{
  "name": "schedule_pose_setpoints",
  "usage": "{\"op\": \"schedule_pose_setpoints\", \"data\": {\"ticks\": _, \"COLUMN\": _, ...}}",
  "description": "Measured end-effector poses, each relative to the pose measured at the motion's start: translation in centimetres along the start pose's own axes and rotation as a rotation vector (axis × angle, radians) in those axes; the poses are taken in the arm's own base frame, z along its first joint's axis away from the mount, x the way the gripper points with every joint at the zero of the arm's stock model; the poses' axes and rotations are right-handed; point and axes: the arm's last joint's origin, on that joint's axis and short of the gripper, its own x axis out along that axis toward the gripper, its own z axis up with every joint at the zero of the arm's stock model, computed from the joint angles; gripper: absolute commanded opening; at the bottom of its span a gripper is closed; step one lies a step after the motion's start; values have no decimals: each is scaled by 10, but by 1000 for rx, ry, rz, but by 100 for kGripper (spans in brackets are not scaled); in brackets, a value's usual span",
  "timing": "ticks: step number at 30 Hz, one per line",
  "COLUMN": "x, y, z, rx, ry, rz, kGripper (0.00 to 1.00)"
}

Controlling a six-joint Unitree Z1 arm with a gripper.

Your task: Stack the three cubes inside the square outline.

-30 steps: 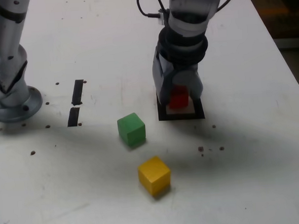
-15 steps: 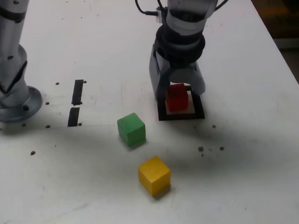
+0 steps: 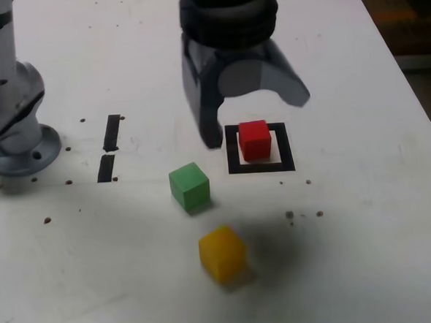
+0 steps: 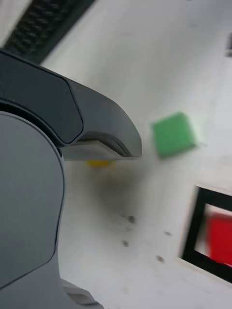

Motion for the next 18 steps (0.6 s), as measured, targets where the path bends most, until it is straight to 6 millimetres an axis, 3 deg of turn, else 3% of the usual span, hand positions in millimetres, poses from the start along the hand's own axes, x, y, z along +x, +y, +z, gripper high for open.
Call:
{"op": "schedule_pose_setpoints", "data": {"ticks": 5, "x": -2, "y": -37, "z": -10, "rx": -54, "ry": 43, "rz": -69, "kGripper": 100}}
{"op": "schedule_pose_setpoints", "data": {"ticks": 13, "x": 21, "y": -88, "z": -17, "rx": -126, "ry": 123, "rz": -59, "kGripper": 100}}
{"op": "schedule_pose_setpoints", "data": {"ticks": 18, "x": 46, "y": -91, "z": -22, "rx": -163, "ry": 201, "rz": -5, "kGripper": 100}}
